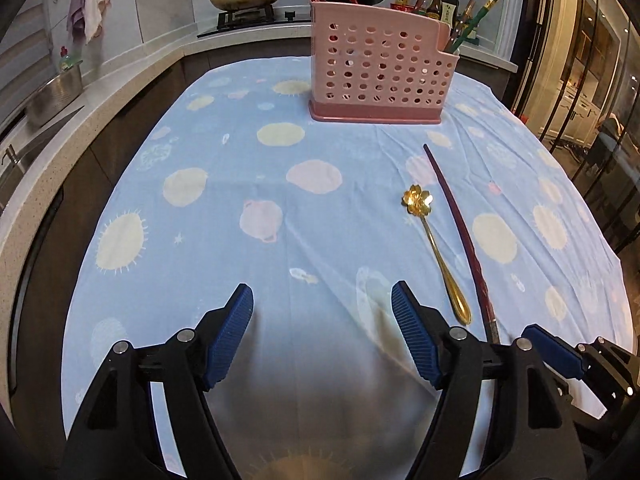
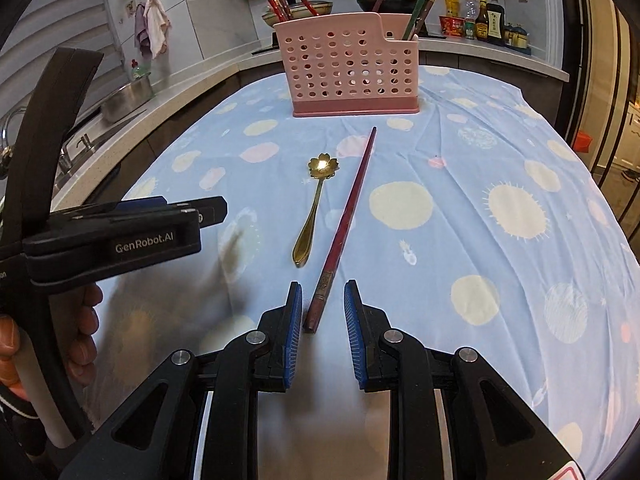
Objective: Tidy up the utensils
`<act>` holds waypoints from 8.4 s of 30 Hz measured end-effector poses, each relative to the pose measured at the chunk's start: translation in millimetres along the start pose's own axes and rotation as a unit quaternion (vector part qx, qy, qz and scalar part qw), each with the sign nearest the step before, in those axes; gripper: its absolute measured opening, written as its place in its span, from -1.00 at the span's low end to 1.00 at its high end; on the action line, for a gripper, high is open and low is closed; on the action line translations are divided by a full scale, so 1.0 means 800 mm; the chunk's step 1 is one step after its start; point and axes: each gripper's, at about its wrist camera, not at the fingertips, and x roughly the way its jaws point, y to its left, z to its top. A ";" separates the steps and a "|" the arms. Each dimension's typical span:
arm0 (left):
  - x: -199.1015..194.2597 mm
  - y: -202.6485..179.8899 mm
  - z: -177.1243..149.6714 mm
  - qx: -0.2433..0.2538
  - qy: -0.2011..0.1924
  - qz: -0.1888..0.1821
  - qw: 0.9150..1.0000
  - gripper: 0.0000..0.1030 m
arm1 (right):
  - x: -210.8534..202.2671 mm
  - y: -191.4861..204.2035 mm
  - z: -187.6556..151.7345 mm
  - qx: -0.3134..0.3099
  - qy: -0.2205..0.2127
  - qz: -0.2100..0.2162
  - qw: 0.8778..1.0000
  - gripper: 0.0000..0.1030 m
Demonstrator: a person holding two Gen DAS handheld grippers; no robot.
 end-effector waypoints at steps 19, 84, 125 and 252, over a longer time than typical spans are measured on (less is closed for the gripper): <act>0.010 -0.012 -0.012 0.011 0.018 -0.006 1.000 0.43 | 0.019 -0.002 -0.004 -0.012 0.006 -0.022 1.000 -0.81; -0.037 -0.040 0.024 0.012 -0.024 -0.098 0.995 -0.80 | -0.060 -0.076 0.031 0.060 -0.072 -0.014 0.995 -0.87; -0.091 -0.022 0.130 0.039 -0.122 -0.062 0.990 -0.98 | -0.155 -0.086 0.188 0.044 -0.236 0.004 0.971 -0.87; -0.076 -0.029 0.129 0.015 -0.134 0.039 0.990 0.86 | -0.067 -0.047 0.171 0.007 -0.154 -0.113 0.981 0.67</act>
